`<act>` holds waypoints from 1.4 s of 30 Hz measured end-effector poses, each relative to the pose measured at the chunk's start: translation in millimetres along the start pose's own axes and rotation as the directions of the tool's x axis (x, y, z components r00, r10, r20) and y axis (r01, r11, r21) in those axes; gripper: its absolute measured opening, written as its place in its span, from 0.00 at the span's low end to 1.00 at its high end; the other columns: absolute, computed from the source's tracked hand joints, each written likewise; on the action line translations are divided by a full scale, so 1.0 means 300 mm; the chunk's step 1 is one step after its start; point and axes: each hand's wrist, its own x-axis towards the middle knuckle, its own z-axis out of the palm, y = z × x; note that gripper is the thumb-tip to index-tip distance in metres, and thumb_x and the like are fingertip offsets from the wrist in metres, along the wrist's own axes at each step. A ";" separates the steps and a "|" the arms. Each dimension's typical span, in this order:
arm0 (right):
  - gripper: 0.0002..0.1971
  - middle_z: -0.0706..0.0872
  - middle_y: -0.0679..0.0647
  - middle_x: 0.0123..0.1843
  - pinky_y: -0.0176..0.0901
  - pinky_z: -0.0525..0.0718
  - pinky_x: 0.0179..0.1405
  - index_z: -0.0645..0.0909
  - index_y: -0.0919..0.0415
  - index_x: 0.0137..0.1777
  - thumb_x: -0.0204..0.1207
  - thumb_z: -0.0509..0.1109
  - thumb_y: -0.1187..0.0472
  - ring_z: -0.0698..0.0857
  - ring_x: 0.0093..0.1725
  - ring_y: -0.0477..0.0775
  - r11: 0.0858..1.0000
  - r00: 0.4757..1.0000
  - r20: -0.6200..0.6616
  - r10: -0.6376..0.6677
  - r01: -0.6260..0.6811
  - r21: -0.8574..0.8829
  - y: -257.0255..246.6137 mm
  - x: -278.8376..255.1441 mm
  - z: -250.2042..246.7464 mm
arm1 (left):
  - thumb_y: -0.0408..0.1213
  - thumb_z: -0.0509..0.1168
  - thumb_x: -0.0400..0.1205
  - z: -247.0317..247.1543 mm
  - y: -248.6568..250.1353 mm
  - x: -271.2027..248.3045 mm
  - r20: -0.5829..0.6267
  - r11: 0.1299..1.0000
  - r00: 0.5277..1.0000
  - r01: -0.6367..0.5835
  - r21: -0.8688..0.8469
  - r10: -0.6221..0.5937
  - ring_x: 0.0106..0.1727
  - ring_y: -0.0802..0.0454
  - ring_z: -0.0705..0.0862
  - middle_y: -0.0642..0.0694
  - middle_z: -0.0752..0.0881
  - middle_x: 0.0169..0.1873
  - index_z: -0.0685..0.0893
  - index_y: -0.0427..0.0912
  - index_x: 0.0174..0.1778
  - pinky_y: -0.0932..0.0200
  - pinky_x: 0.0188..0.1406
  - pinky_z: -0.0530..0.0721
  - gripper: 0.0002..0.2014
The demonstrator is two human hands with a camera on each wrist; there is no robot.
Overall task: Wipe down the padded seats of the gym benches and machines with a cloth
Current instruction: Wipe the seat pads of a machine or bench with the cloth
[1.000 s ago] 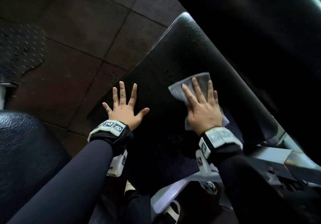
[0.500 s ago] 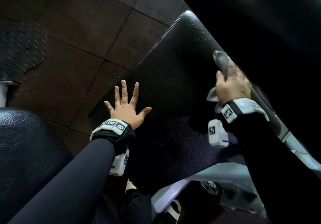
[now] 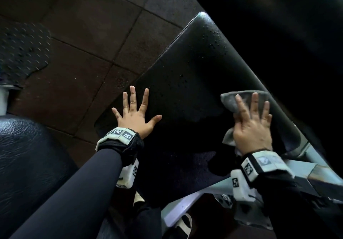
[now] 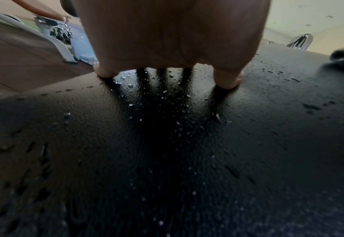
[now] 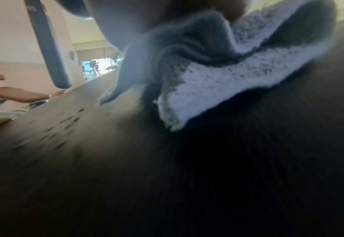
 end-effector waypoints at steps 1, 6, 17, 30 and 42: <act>0.29 0.52 0.55 0.85 0.64 0.49 0.79 0.54 0.40 0.81 0.79 0.51 0.50 0.49 0.82 0.64 0.999 0.999 -0.016 0.034 -0.033 0.030 -0.004 0.028 -0.031 | 0.72 0.48 0.77 0.001 0.000 0.000 -0.003 1.000 1.000 0.000 0.000 0.000 0.79 0.46 0.23 0.51 0.18 0.75 0.18 0.67 0.70 0.25 0.75 0.37 0.44; 0.24 0.66 0.54 0.80 0.53 0.63 0.72 0.52 0.34 0.80 0.86 0.50 0.49 0.67 0.75 0.65 0.962 0.979 0.077 0.187 -0.199 0.186 -0.144 0.186 -0.144 | 0.72 0.48 0.76 0.004 0.003 -0.003 -0.019 1.000 1.000 0.000 -0.016 -0.001 0.79 0.47 0.23 0.52 0.18 0.76 0.19 0.68 0.70 0.25 0.75 0.35 0.44; 0.30 0.48 0.41 0.83 0.55 0.40 0.79 0.53 0.33 0.79 0.79 0.56 0.52 0.42 0.83 0.56 0.947 0.948 0.016 -0.318 0.319 -0.043 -0.174 0.035 0.066 | 0.69 0.52 0.78 0.011 0.009 -0.004 -0.032 0.997 0.999 -0.008 -0.081 0.005 0.78 0.48 0.20 0.53 0.18 0.76 0.21 0.68 0.72 0.25 0.73 0.31 0.45; 0.20 0.83 0.49 0.57 0.39 0.68 0.62 0.66 0.45 0.76 0.86 0.51 0.51 0.80 0.56 0.53 0.938 0.976 -0.064 0.206 -0.178 0.298 -0.337 0.371 -0.211 | 0.68 0.50 0.79 0.005 0.019 -0.005 0.008 0.997 1.000 -0.007 -0.080 0.008 0.75 0.47 0.16 0.51 0.12 0.71 0.17 0.65 0.72 0.24 0.72 0.28 0.45; 0.26 0.46 0.40 0.84 0.59 0.38 0.79 0.54 0.34 0.80 0.84 0.54 0.53 0.39 0.83 0.60 0.948 0.948 0.043 -0.315 0.316 -0.046 -0.528 0.356 -0.008 | 0.67 0.52 0.80 -0.004 0.024 -0.006 0.029 0.996 1.000 0.012 -0.093 -0.009 0.74 0.48 0.15 0.51 0.12 0.71 0.16 0.67 0.69 0.25 0.72 0.27 0.46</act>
